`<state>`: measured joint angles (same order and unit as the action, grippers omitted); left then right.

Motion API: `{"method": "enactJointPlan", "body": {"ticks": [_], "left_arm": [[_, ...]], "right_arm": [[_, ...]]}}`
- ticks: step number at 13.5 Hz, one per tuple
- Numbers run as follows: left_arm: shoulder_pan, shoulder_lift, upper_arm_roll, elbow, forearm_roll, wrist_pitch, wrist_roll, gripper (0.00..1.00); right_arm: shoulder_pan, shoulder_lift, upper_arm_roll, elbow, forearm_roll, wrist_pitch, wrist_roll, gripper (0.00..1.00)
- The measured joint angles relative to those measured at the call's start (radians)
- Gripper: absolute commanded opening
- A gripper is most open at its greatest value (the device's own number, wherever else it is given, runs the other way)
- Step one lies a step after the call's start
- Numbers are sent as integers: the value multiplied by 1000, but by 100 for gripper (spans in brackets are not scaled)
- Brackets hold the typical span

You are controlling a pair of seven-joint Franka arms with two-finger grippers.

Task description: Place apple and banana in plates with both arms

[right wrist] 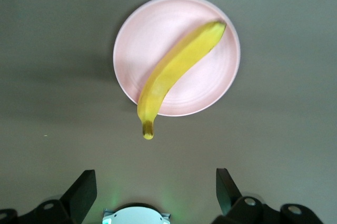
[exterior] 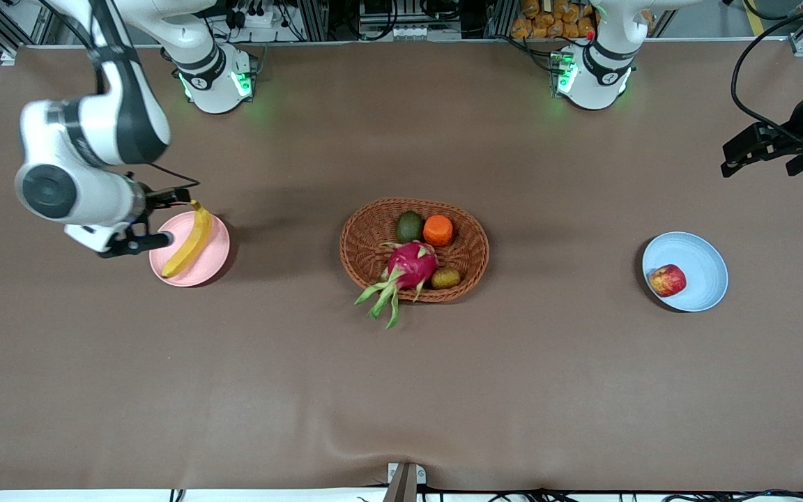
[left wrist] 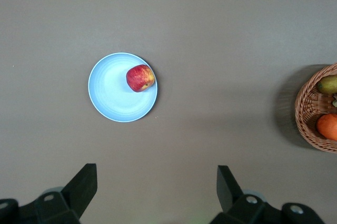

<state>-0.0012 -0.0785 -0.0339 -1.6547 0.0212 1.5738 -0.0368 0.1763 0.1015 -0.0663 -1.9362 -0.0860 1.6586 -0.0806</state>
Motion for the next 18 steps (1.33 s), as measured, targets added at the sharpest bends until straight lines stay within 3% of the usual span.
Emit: {"method": "enactJointPlan", "body": {"ticks": [4, 8, 11, 15, 18], "left_arm": [[0, 4, 0, 0, 0, 0, 0, 100], [0, 5, 0, 3, 0, 0, 0, 100], [0, 5, 0, 6, 0, 1, 0, 100], [-1, 5, 0, 7, 0, 1, 0, 100], [-1, 5, 0, 8, 0, 1, 0, 100]], "right_arm": [[-2, -11, 0, 231, 4, -119, 0, 100], [-43, -19, -2, 350, 21, -152, 0, 100], [-102, -72, -3, 383, 87, -166, -1, 100], [-105, -155, -2, 390, 95, -194, 13, 100], [-105, -166, 9, 390, 100, -194, 77, 100]]}}
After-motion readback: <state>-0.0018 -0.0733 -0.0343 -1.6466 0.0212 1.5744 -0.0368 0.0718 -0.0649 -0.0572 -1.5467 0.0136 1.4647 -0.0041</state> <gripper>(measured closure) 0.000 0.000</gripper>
